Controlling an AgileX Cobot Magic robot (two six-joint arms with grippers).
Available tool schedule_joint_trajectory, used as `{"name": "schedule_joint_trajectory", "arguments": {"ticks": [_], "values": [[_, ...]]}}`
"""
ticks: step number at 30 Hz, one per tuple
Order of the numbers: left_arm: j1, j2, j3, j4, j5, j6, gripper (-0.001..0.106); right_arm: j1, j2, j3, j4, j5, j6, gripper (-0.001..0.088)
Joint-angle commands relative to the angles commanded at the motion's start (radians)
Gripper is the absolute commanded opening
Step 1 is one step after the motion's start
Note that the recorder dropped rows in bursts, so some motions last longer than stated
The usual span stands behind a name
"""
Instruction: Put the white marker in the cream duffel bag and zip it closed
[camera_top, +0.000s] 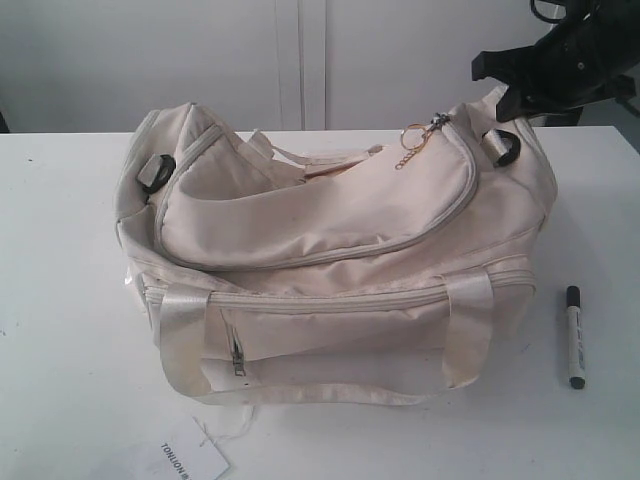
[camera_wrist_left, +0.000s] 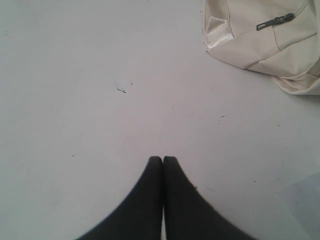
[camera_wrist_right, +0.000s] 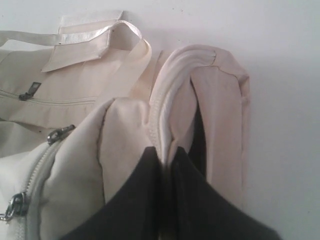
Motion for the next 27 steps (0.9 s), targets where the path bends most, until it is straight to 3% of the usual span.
{"name": "schedule_joint_trajectory", "arguments": {"ticks": [27], "values": [[0.000, 0.000, 0.000, 0.000, 0.000, 0.000, 0.000, 0.000, -0.024, -0.009, 0.000, 0.004, 0.000, 0.0000]]}}
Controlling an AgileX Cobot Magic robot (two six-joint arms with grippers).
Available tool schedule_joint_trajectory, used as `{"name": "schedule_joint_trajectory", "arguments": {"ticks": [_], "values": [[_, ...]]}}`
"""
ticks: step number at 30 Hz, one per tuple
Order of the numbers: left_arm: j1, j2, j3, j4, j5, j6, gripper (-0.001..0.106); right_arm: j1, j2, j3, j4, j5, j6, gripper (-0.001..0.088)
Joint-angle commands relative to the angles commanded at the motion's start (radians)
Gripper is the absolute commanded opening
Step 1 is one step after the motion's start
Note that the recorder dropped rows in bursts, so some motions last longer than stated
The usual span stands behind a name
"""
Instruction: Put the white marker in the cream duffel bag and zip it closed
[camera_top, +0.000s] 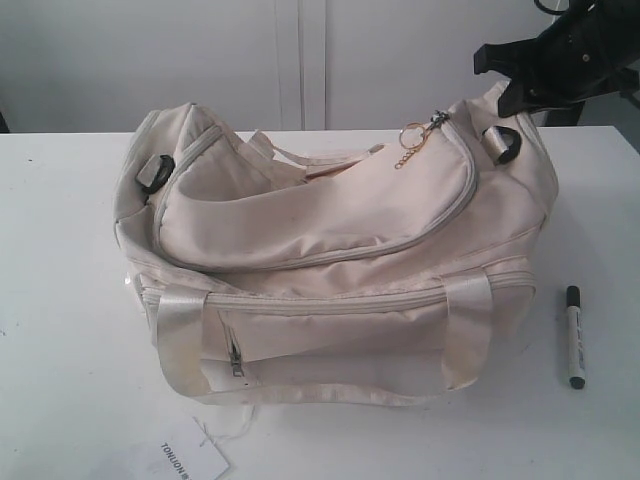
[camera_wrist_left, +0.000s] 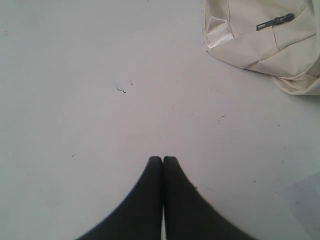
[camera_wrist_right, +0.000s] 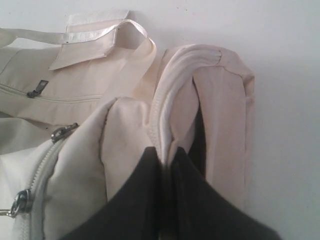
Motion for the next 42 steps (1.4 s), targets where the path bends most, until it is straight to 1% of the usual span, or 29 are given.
{"name": "schedule_joint_trajectory", "arguments": {"ticks": [7, 9, 10, 12, 13, 15, 19, 21, 24, 26, 35, 42], "values": [[0.000, 0.000, 0.000, 0.000, -0.002, 0.000, 0.000, 0.000, 0.000, 0.000, 0.000, 0.000, 0.000, 0.0000], [0.000, 0.000, 0.000, -0.005, -0.034, -0.011, 0.000, 0.000, 0.000, 0.000, 0.000, 0.000, 0.000, 0.0000], [0.000, 0.000, 0.000, -0.022, -0.061, -0.024, 0.000, 0.000, 0.000, 0.000, 0.000, 0.000, 0.000, 0.0000], [0.000, 0.000, 0.000, -0.104, -0.117, -0.080, 0.000, 0.000, 0.000, 0.000, 0.000, 0.010, 0.000, 0.0000], [0.000, 0.000, 0.000, -0.195, -0.173, -0.139, 0.000, 0.000, 0.000, 0.000, 0.000, 0.012, 0.000, 0.0000], [0.000, 0.000, 0.000, -0.241, -0.224, -0.145, 0.000, 0.000, 0.000, 0.000, 0.000, 0.015, 0.000, 0.0000], [0.000, 0.000, 0.000, -0.241, -0.300, -0.143, 0.000, 0.000, 0.000, 0.000, 0.000, 0.017, 0.000, 0.0000], [0.000, 0.000, 0.000, -0.241, -0.312, -0.143, 0.000, 0.000, 0.000, 0.000, 0.000, 0.015, 0.000, 0.0000], [0.000, 0.000, 0.000, -0.239, -0.315, -0.138, 0.000, 0.000, 0.000, 0.000, 0.000, 0.018, 0.000, 0.0000], [0.000, 0.000, 0.000, -0.205, -0.317, -0.134, 0.000, 0.000, 0.000, 0.000, 0.000, 0.018, 0.000, 0.0000], [0.000, 0.000, 0.000, -0.205, -0.319, -0.139, 0.000, 0.000, 0.000, 0.000, 0.001, 0.025, 0.000, 0.0000], [0.000, 0.000, 0.000, -0.205, -0.309, -0.139, 0.000, 0.000, 0.000, 0.000, 0.001, 0.058, -0.002, 0.0000]]}}
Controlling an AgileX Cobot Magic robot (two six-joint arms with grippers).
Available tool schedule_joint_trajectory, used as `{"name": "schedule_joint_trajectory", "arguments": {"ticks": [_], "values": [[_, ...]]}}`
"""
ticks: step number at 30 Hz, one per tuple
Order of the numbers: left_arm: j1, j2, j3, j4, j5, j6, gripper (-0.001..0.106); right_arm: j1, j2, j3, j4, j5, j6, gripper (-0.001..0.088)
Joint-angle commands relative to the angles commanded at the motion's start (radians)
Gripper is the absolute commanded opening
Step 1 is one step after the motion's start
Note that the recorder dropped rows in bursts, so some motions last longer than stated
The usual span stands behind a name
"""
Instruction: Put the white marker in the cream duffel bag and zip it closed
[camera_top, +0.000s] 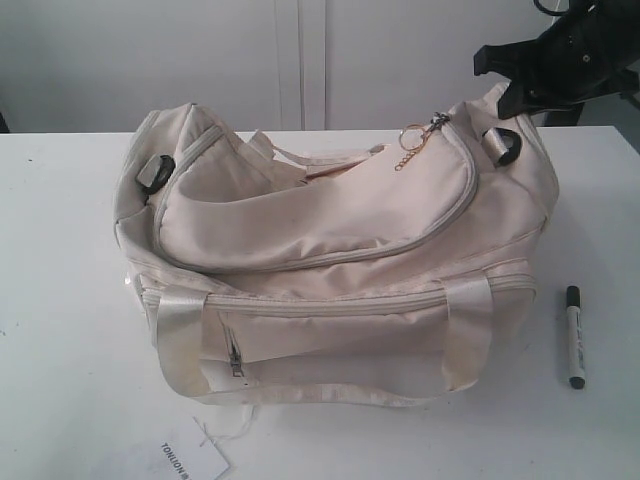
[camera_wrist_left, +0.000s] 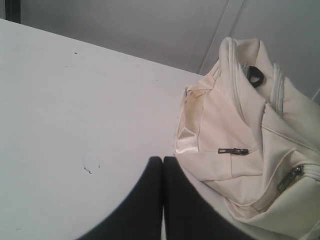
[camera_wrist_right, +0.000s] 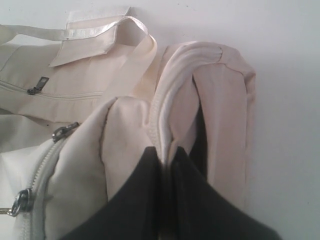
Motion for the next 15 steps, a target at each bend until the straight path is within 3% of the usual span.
{"name": "schedule_joint_trajectory", "arguments": {"ticks": [7, 15], "values": [[0.000, 0.000, -0.069, -0.001, 0.101, 0.001, 0.000, 0.000, 0.000, 0.000, 0.000, 0.014, 0.000, 0.0000], [0.000, 0.165, -0.235, -0.001, 0.226, 0.059, 0.000, 0.000, 0.000, 0.000, 0.000, 0.026, 0.000, 0.0000]]}}
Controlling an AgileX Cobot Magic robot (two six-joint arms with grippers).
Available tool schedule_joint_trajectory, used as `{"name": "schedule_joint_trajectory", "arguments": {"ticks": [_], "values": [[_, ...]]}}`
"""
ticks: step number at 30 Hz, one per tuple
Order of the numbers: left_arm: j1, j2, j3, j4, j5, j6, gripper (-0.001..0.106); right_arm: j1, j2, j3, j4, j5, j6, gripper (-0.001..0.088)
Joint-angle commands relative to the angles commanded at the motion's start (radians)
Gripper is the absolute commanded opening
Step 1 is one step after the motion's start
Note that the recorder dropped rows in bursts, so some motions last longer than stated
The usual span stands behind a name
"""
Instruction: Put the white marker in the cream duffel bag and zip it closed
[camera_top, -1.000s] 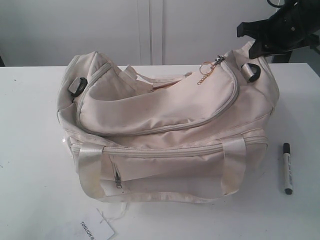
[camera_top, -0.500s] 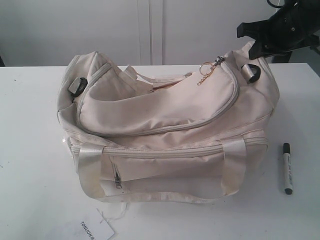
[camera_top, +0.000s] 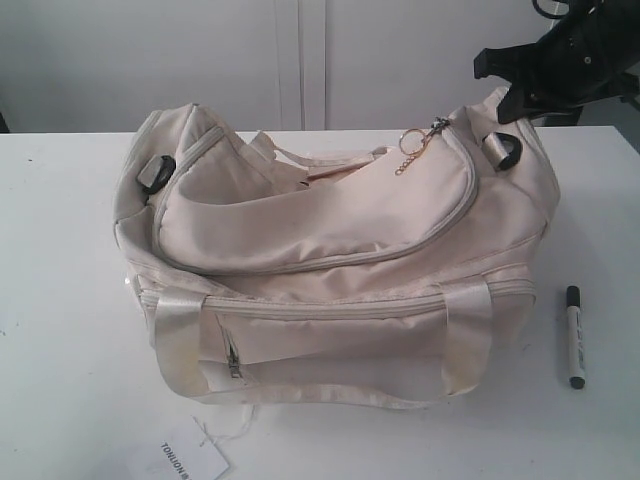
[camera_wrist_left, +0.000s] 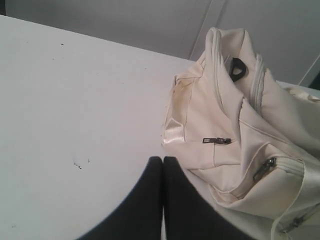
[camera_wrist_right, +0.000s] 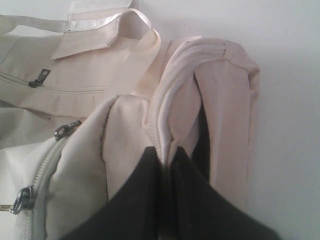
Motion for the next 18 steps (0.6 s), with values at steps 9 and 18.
{"name": "schedule_joint_trajectory", "arguments": {"ticks": [9, 18], "values": [[0.000, 0.253, -0.210, 0.000, 0.086, 0.133, 0.000, 0.000, 0.000, 0.000, 0.000, 0.000, 0.000, 0.0000], [-0.002, 0.540, -0.412, -0.046, 0.122, 0.290, 0.000, 0.000, 0.000, 0.000, 0.000, 0.005, 0.000, 0.0000]]}}
